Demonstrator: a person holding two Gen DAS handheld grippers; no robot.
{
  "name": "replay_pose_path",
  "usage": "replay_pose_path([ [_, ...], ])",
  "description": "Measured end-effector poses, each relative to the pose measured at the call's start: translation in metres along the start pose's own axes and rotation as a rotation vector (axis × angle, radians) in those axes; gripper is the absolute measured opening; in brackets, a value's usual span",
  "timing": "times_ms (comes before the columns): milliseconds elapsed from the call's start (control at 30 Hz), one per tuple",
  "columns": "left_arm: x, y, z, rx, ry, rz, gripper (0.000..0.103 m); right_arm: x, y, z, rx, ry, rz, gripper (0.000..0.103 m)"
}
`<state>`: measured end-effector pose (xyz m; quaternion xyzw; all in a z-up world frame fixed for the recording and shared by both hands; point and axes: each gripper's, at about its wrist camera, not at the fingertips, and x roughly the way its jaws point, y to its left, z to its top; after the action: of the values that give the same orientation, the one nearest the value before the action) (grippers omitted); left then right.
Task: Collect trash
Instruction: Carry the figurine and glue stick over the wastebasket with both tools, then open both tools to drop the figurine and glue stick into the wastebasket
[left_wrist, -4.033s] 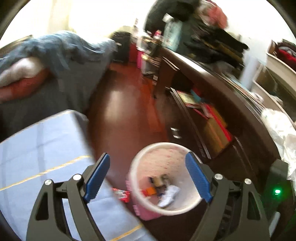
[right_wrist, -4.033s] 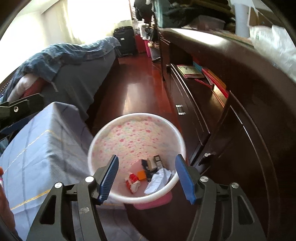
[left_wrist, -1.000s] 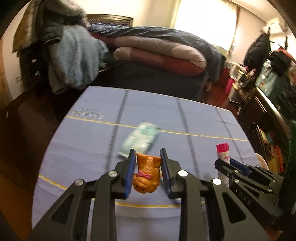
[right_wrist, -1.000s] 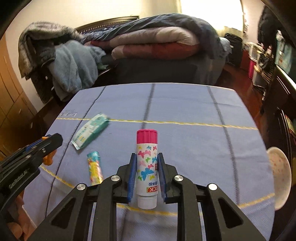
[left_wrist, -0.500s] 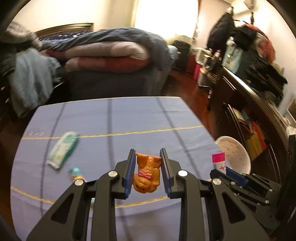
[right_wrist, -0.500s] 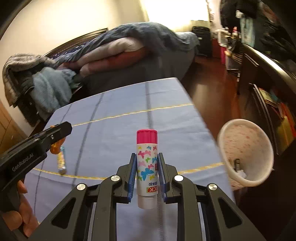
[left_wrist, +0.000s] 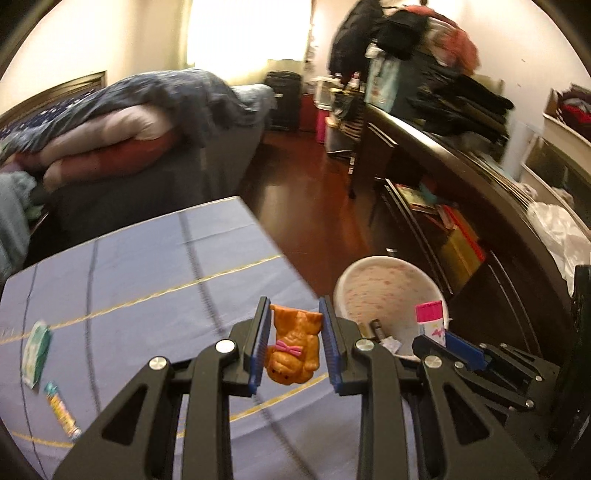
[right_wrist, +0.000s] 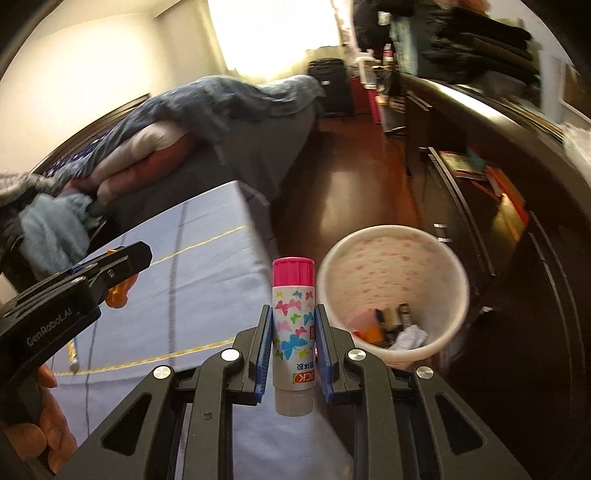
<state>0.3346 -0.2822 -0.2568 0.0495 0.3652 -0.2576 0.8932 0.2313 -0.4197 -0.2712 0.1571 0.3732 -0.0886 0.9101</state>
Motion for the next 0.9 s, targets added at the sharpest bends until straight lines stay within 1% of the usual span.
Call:
replay_pose_path([
  [200,0.022,-0.039,0.016,0.064,-0.012,-0.057,0.028,-0.001,-0.041,0.009,0.066,-0.029,-0.069,0.023],
  [367,0.056,-0.071,0.036,0.103,0.013,-0.124,0.028,0.013,-0.073,0.022,0.1,-0.049,-0.126,0.023],
  [500,0.088,-0.087,0.043,0.101,0.055,-0.173,0.028,0.034,-0.093,0.026,0.123,-0.037,-0.148,0.023],
  [567,0.105,-0.093,0.045,0.104,0.077,-0.182,0.028,0.042,-0.1,0.026,0.131,-0.031,-0.153,0.023],
  [733,0.135,-0.101,0.048,0.096,0.1,-0.198,0.029,0.066,-0.112,0.028,0.151,-0.011,-0.153,0.024],
  [800,0.142,-0.102,0.05,0.09,0.105,-0.214,0.037,0.072,-0.115,0.028,0.155,-0.01,-0.16,0.024],
  [867,0.145,-0.101,0.051,0.084,0.101,-0.227,0.056,0.075,-0.117,0.029,0.156,-0.018,-0.167,0.026],
  [900,0.147,-0.103,0.052,0.081,0.095,-0.229,0.059,0.076,-0.117,0.029,0.157,-0.018,-0.168,0.028],
])
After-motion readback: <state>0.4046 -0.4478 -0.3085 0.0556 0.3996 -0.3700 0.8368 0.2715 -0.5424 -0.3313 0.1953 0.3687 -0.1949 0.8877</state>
